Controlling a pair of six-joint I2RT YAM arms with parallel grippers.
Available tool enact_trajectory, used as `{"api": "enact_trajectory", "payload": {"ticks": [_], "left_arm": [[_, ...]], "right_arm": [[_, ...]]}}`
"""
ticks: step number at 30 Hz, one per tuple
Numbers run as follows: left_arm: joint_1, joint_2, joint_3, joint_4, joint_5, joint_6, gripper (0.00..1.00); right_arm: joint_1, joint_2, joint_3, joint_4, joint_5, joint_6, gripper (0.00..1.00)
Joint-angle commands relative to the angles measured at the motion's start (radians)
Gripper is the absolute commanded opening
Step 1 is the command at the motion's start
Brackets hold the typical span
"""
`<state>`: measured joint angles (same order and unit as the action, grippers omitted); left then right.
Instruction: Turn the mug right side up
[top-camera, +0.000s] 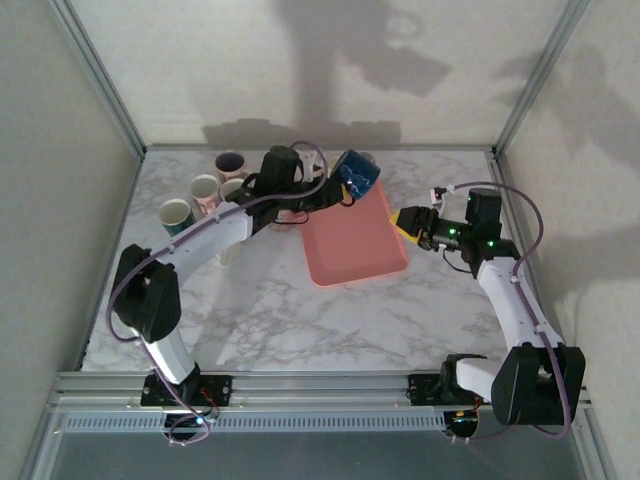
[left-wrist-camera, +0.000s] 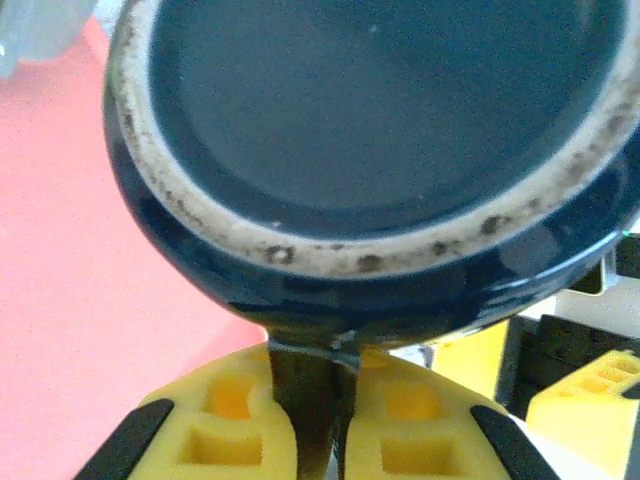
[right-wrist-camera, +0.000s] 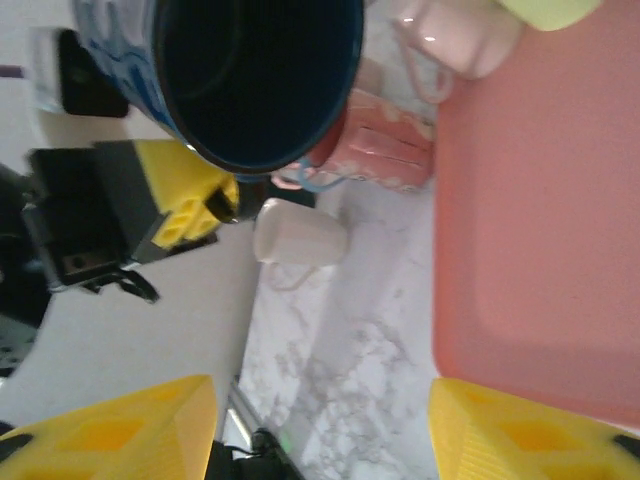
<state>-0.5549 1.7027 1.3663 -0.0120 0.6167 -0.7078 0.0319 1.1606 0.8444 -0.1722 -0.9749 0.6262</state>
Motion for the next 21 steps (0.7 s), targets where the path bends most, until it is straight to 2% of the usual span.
{"api": "enact_trajectory", "payload": {"ticks": [1, 5, 9, 12, 21], "left_arm": [[0.001, -0.128, -0.128, 0.361, 0.014, -0.268, 0.0], [-0.006, -0.2, -0.276, 0.587, -0.016, -0.417, 0.0], [-0.035, -0.233, -0.313, 0.629, -0.046, -0.452, 0.0], [-0.055, -0.255, -0.334, 0.642, -0.076, -0.467, 0.0], [-0.085, -0.29, -0.371, 0.686, -0.122, -0.497, 0.0]], "right_arm": [[0.051, -0.024, -0.045, 0.31, -0.071, 0.205, 0.58], [0.141, -0.014, -0.092, 0.528, -0.005, 0.345, 0.55], [0.224, 0.015, -0.105, 0.651, 0.075, 0.426, 0.52], [0.279, 0.054, -0.101, 0.735, 0.106, 0.48, 0.47], [0.352, 0.116, -0.071, 0.792, 0.185, 0.55, 0.42]]}}
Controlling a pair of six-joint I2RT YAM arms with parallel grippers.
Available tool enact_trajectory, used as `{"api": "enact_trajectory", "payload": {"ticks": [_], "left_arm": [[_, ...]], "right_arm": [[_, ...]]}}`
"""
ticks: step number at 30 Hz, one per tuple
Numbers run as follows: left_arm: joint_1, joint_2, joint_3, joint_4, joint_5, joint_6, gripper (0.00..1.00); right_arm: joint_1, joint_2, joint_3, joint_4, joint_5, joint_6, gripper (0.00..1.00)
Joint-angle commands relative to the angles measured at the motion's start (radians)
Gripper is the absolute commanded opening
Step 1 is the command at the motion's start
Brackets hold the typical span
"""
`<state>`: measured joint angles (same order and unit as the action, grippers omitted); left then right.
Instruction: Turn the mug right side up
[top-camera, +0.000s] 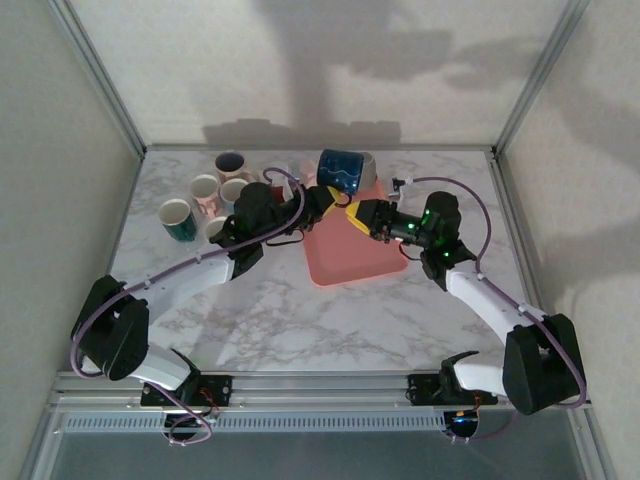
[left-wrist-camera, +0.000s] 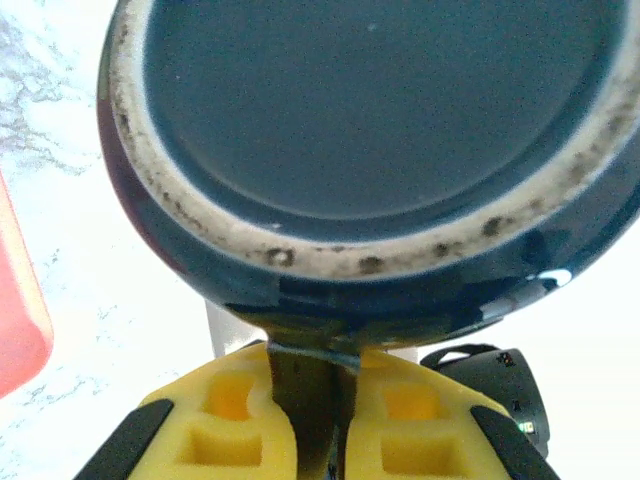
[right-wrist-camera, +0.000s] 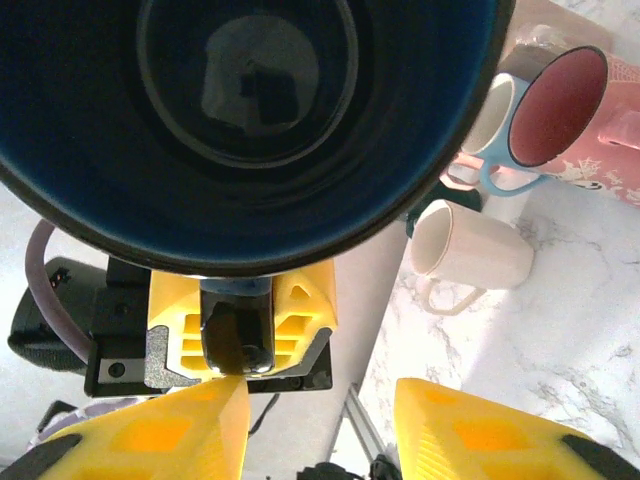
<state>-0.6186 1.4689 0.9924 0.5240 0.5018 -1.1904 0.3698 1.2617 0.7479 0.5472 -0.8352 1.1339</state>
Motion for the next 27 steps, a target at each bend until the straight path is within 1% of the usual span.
{"api": "enact_trajectory", "payload": {"ticks": [1, 7, 18, 22, 27], "left_arm": [[-0.023, -0.057, 0.002, 0.146, -0.009, -0.013, 0.0], [-0.027, -0.062, -0.009, 0.112, -0.026, -0.004, 0.0], [-0.029, -0.063, -0.032, 0.1, -0.044, 0.002, 0.0], [-0.034, -0.059, -0.031, 0.126, -0.033, -0.008, 0.0], [-0.043, -0.049, -0.024, 0.137, -0.026, -0.002, 0.0]], "right_arm": [[0.018, 0.015, 0.026, 0.078, 0.048, 0.044, 0.42], [0.031, -0.014, 0.025, 0.107, 0.071, 0.055, 0.38], [0.034, -0.042, 0.014, 0.152, 0.093, 0.09, 0.39], [0.037, -0.028, 0.021, 0.114, 0.106, 0.102, 0.32], [0.047, 0.003, 0.023, 0.123, 0.114, 0.125, 0.27]]}}
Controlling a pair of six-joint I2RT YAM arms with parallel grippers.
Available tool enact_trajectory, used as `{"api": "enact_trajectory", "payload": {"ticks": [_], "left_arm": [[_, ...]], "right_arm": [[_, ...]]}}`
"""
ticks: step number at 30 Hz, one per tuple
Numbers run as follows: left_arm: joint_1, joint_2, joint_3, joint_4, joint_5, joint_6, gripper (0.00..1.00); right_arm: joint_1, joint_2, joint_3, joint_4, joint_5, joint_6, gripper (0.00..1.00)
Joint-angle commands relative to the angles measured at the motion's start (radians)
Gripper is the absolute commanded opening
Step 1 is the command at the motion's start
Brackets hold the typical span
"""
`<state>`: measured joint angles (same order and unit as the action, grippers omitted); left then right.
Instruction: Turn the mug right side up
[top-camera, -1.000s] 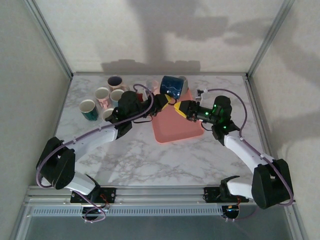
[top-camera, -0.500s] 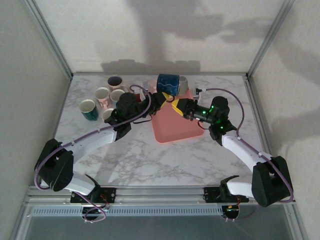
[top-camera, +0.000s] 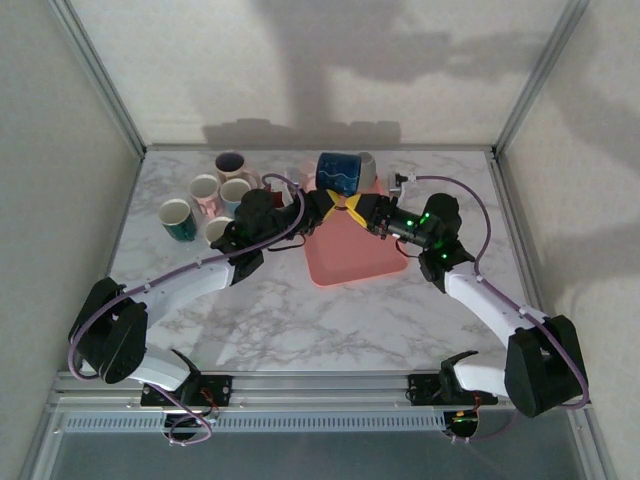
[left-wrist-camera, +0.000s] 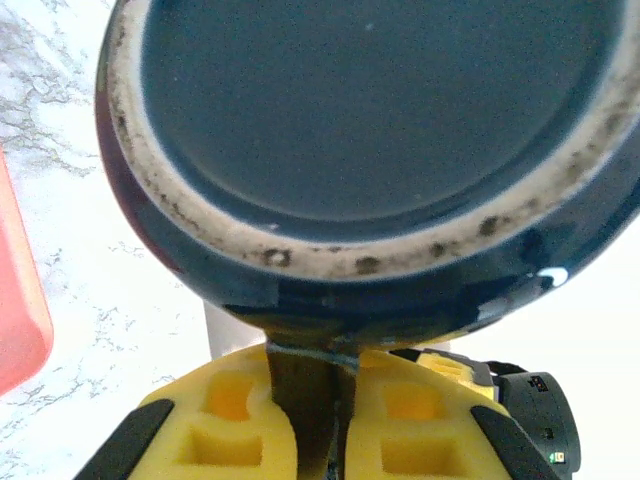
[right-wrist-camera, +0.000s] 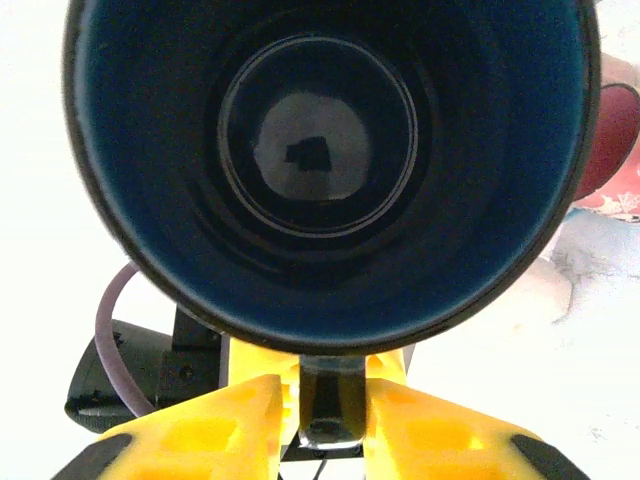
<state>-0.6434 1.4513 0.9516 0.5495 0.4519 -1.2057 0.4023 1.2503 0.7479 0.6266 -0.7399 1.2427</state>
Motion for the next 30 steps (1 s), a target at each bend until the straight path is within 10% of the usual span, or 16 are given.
{"api": "enact_trajectory", "payload": {"ticks": [1, 11, 20, 30], "left_arm": [[-0.021, -0.027, 0.013, 0.117, 0.025, 0.013, 0.0], [-0.031, -0.029, -0.009, 0.15, 0.006, 0.047, 0.0], [-0.004, -0.106, -0.041, -0.026, -0.025, 0.176, 0.7], [0.116, -0.245, -0.065, -0.384, 0.046, 0.452, 0.75]], "right_arm": [[0.018, 0.019, 0.026, 0.044, 0.02, 0.019, 0.26], [0.023, -0.005, 0.047, -0.052, 0.057, -0.045, 0.07], [-0.002, -0.072, 0.18, -0.397, 0.093, -0.331, 0.0], [-0.08, -0.054, 0.418, -1.022, 0.35, -0.799, 0.0]]}}
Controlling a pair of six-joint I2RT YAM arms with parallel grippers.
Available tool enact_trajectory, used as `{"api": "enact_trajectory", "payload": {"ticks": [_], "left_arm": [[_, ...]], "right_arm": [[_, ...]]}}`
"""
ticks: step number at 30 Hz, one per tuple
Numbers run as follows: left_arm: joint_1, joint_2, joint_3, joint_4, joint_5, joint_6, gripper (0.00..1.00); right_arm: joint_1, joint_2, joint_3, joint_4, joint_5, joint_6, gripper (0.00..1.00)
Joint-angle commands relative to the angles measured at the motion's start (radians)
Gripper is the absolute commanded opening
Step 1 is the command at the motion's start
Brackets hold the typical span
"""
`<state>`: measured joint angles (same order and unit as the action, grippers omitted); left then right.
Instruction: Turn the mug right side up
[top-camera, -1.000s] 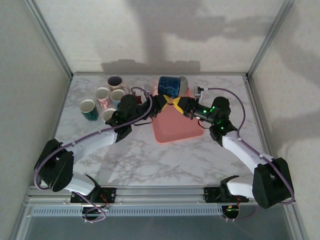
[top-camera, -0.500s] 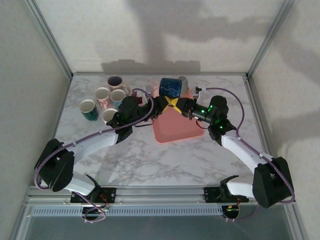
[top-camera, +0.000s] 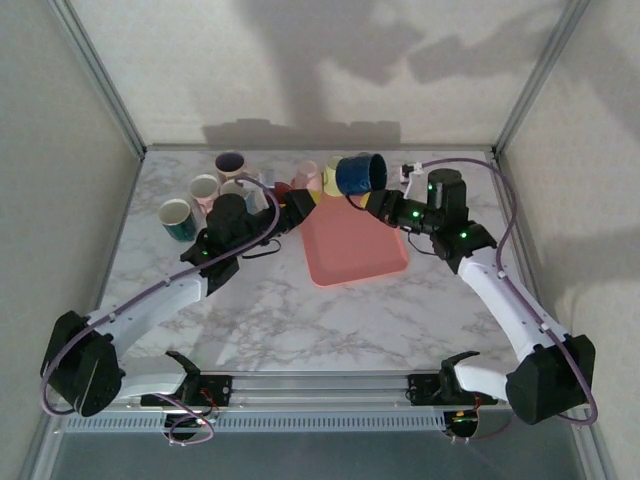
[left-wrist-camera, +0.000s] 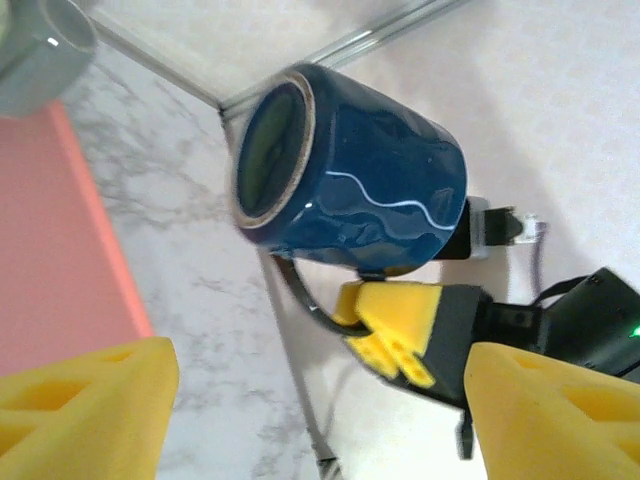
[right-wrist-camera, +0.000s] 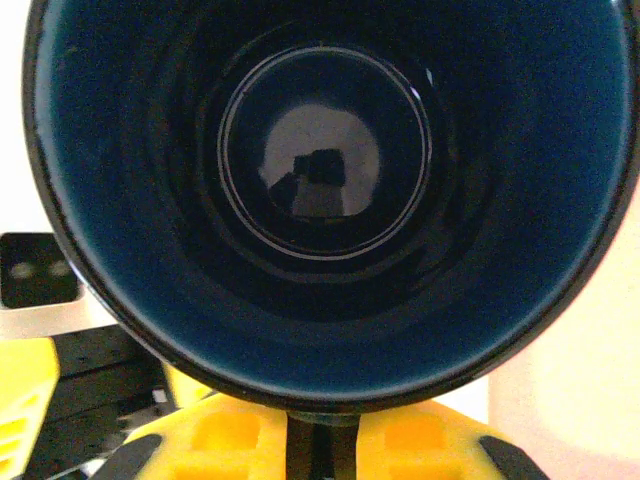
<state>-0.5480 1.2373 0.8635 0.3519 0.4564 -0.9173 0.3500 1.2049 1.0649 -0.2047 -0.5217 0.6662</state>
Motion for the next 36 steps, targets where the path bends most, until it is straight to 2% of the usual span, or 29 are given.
{"api": "enact_trajectory", "payload": {"ticks": [1, 7, 15, 26, 36], "left_arm": [[0.025, -0.034, 0.035, -0.231, 0.04, 0.213, 0.76], [0.047, -0.041, 0.092, -0.438, -0.013, 0.435, 0.76], [0.054, -0.002, 0.119, -0.538, -0.103, 0.541, 0.77], [0.056, 0.055, 0.143, -0.575, -0.151, 0.595, 0.77], [0.058, 0.083, 0.163, -0.6, -0.165, 0.623, 0.79]], "right_arm": [[-0.037, 0.003, 0.118, -0.225, 0.159, -0.25, 0.0], [-0.064, 0.12, 0.233, -0.402, 0.372, -0.41, 0.0], [-0.094, 0.331, 0.376, -0.518, 0.591, -0.501, 0.0], [-0.161, 0.653, 0.613, -0.552, 0.69, -0.562, 0.0], [-0.202, 0.84, 0.748, -0.53, 0.7, -0.608, 0.0]]}}
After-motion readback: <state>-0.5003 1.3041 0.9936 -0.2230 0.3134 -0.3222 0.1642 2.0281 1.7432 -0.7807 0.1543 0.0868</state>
